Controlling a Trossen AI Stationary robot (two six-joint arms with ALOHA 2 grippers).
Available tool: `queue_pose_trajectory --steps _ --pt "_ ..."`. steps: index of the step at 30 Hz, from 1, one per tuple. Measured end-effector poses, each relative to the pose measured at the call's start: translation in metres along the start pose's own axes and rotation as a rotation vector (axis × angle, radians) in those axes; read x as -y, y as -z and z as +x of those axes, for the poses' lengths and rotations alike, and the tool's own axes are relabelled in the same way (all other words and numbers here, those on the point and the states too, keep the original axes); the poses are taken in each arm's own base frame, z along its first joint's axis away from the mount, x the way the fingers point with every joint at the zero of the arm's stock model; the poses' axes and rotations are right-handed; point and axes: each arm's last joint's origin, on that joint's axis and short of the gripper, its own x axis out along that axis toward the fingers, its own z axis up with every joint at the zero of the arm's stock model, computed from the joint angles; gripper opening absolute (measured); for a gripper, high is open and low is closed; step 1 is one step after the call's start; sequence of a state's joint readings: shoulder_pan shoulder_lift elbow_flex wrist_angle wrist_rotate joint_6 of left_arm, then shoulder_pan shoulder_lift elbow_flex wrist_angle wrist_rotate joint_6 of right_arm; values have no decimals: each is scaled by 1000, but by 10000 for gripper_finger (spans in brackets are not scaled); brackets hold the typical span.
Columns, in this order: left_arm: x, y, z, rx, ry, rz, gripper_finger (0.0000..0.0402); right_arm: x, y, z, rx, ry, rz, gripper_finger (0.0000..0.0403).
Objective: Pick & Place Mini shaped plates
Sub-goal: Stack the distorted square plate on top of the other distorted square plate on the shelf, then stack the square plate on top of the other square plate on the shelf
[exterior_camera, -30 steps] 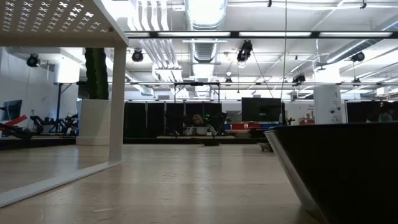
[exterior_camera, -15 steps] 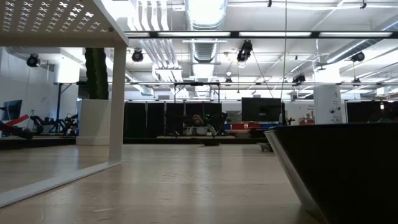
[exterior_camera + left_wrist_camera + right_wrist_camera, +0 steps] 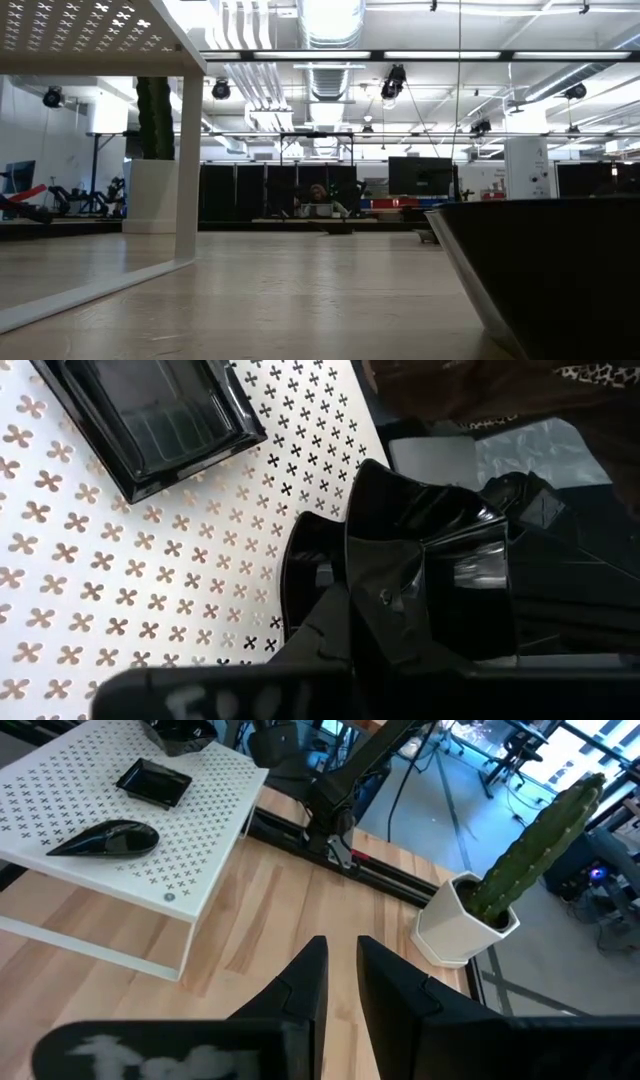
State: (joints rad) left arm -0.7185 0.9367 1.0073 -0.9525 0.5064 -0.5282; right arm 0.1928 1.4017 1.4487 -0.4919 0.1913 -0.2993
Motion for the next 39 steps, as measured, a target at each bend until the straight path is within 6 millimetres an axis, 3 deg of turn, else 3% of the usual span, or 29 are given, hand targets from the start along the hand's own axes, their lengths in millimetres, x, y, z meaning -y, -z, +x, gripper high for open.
queue_pose_trajectory --steps 16,25,39 --pt "-10 7 11 -64 -3 -66 4 0 -1 0 11 4 -16 54" --pt "-12 8 14 -78 4 -86 67 2 -5 0 53 18 -40 54" --pt "1 7 -6 -53 31 -69 81 2 -5 -1 55 19 -39 54"
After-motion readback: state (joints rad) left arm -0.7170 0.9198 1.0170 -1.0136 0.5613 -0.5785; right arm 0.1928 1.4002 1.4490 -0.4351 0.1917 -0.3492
